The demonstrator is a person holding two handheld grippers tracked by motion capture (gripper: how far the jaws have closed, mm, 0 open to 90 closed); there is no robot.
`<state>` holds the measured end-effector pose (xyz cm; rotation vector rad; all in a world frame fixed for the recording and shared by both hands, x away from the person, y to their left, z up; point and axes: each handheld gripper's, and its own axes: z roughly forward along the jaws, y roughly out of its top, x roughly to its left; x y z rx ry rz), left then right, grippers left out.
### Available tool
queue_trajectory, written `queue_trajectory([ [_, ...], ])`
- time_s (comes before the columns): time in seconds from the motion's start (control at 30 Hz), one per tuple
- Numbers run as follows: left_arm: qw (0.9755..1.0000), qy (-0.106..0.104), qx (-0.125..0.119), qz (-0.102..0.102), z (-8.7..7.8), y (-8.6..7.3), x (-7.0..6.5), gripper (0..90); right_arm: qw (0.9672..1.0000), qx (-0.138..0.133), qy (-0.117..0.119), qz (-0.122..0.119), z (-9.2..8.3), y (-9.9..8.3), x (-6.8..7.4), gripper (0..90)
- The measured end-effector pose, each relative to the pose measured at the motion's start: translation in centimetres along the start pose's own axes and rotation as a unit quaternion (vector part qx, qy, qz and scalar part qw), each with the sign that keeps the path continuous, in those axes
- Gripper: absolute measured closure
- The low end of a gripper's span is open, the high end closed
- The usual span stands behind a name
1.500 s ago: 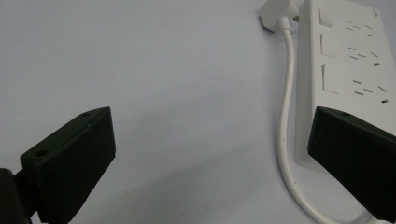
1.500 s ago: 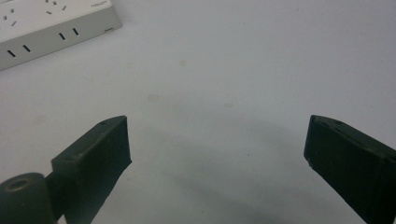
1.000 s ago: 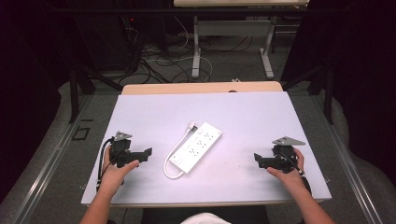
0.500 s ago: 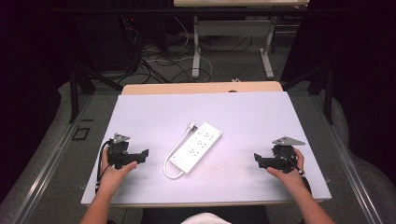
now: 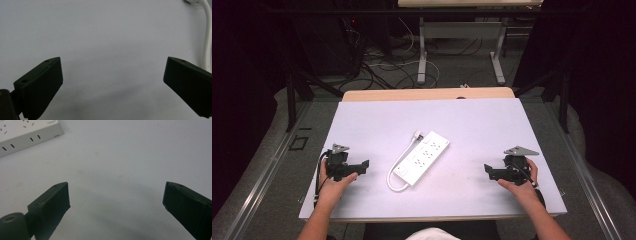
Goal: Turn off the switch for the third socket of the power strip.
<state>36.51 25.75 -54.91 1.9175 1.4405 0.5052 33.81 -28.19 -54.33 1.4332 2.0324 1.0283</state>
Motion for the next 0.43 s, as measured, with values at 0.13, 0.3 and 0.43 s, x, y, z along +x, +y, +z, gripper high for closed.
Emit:
queue_trajectory([
  [0.13,1.0000,0.002,0.000,-0.007,-0.02,-0.02,0.14,2.4,1.0000,0.000,-0.001,0.000,0.02,0.00,0.00,6.5],
  [0.3,1.0000,0.001,0.003,-0.007,-0.06,0.00,0.27,2.4,1.0000,0.001,0.000,0.001,0.03,-0.01,-0.02,6.5],
  [0.43,1.0000,0.003,0.000,-0.006,0.03,-0.05,0.24,2.4,1.0000,0.000,-0.001,-0.002,0.05,0.00,-0.09,6.5],
])
